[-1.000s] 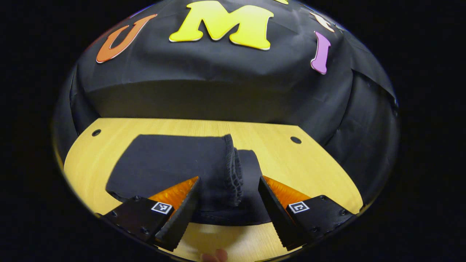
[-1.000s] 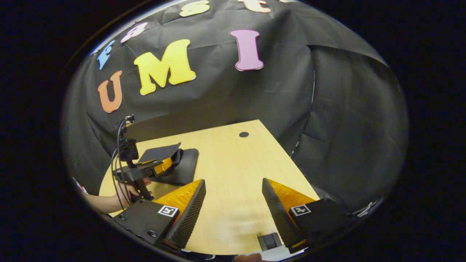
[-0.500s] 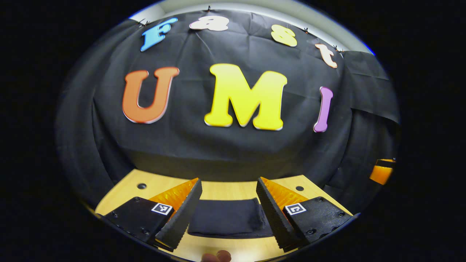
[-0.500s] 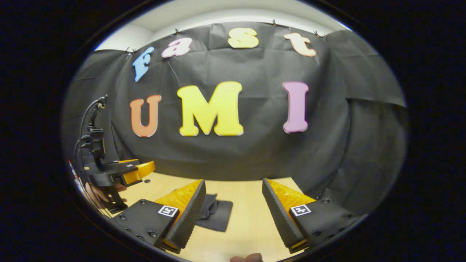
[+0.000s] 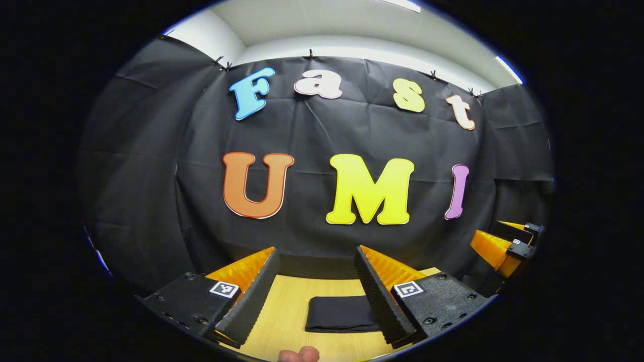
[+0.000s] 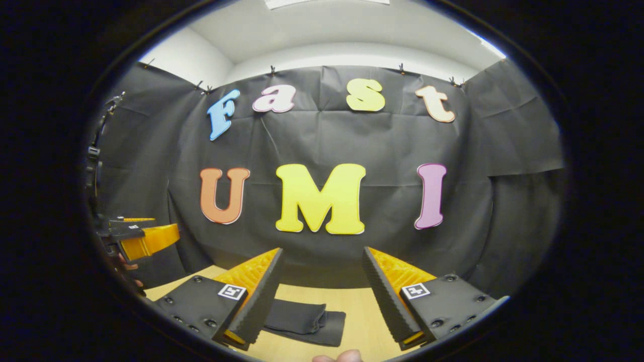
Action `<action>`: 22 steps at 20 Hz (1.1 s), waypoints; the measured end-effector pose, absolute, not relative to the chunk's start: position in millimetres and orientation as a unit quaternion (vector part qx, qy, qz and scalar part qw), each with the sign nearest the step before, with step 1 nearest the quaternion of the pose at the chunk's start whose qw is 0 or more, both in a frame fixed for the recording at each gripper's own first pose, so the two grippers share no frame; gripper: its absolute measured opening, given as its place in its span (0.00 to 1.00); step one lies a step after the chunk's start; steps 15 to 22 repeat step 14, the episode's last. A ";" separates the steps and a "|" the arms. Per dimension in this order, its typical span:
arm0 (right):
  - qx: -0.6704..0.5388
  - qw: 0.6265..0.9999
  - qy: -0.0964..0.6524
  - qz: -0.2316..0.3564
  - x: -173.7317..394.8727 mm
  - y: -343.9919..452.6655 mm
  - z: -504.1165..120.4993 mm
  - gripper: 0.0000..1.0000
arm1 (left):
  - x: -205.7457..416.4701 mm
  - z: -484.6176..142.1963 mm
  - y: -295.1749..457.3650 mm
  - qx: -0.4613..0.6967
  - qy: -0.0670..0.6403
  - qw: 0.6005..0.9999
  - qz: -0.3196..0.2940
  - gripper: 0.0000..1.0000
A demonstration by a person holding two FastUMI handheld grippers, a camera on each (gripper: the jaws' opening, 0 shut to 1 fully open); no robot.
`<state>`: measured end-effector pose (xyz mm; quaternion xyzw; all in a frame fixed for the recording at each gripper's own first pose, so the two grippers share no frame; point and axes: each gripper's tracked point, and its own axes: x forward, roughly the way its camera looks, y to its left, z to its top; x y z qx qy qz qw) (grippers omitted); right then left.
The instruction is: Grasp the waist and the cuffs of the jeans and fold them to make the two legs overlap; first hold the waist and fold one-third of the jeans toward the cuffs, then hold the cuffs and fold the remaining one-third in the same direction to finish folding.
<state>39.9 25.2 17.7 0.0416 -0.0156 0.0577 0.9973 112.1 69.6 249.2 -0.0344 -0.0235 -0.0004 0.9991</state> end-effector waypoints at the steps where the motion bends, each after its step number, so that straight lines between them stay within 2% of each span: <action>1: 0.040 0.997 -0.019 0.059 38.0 31.9 16.5 0.94 | 106.3 249.6 73.2 -0.033 -0.029 0.999 0.004 0.96; 2: 0.033 0.997 -0.022 0.061 33.9 36.5 16.6 0.96 | 101.1 248.5 77.4 -0.033 -0.032 0.999 0.008 0.96; 6: 0.028 0.998 -0.028 0.054 27.5 45.6 16.8 0.94 | 89.4 236.6 83.8 -0.046 -0.023 0.999 0.019 0.96; 7: 0.030 0.998 -0.030 0.049 27.4 44.2 16.0 0.94 | 88.2 235.4 81.6 -0.043 -0.025 0.999 0.018 1.00; 8: 0.028 0.998 -0.027 0.048 27.5 44.9 13.3 0.98 | 88.0 233.3 80.0 -0.037 -0.025 0.999 0.017 0.96; 11: 0.029 0.998 -0.014 0.045 31.2 40.9 7.1 0.94 | 92.9 230.2 68.7 -0.036 -0.021 0.999 0.006 0.96; 22: 0.030 0.999 -0.010 0.041 33.4 35.8 4.2 0.94 | 96.3 228.2 61.4 -0.034 -0.022 0.999 -0.001 0.96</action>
